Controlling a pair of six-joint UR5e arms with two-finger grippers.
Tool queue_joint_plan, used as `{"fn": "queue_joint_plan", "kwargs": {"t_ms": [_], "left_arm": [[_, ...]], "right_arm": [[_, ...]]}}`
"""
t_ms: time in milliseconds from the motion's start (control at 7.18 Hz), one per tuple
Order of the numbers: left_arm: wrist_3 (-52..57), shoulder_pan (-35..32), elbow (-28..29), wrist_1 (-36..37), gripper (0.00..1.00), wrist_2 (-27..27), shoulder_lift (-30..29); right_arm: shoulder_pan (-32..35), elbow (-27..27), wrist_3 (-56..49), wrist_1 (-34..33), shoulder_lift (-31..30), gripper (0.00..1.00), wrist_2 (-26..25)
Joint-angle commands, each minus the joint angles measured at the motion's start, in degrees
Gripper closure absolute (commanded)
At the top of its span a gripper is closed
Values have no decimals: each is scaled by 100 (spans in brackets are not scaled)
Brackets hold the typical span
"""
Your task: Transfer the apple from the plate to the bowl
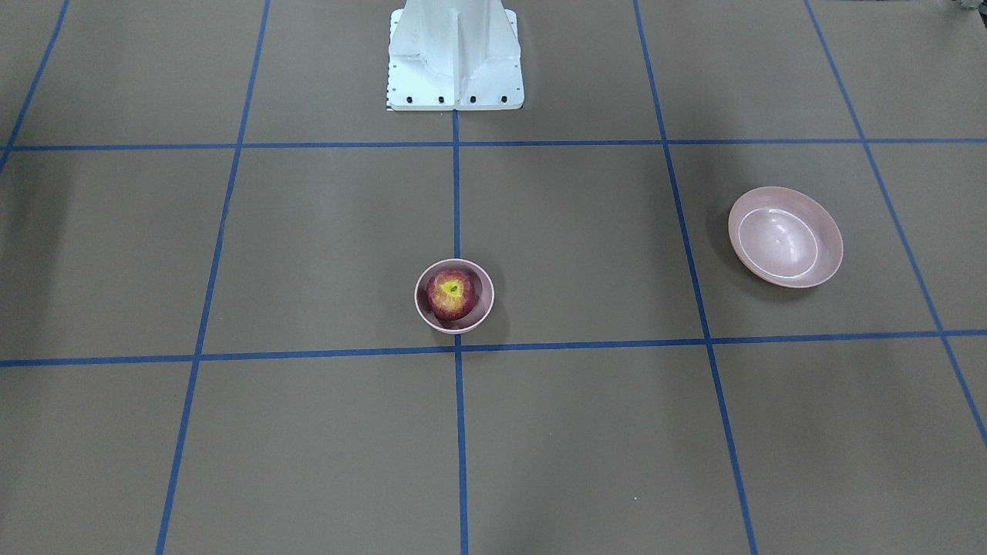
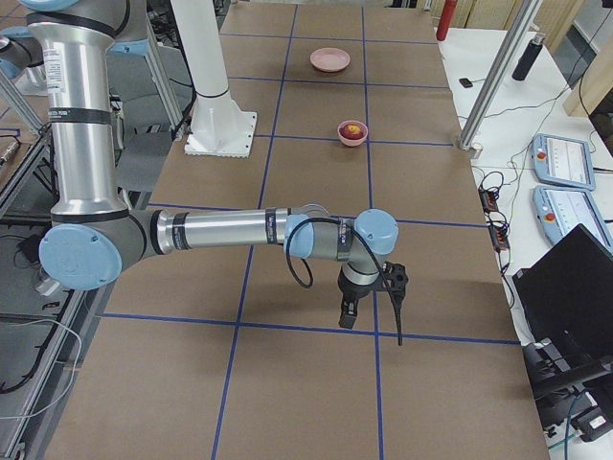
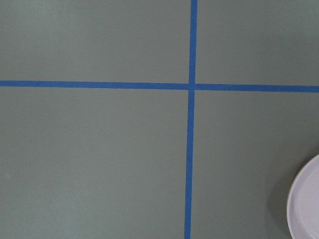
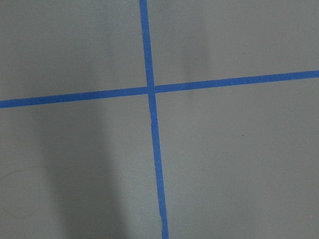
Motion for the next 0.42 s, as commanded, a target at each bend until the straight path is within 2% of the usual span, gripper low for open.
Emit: {"fn": "queue_joint_plan", "kwargs": {"t_ms": [0, 279], "left_arm": [[0, 0, -2, -8, 1, -3, -2], [0, 0, -11, -8, 1, -3, -2]], "right_arm": [[2, 8, 7, 0, 10, 0, 8], [2, 8, 60, 0, 72, 0, 0]]}}
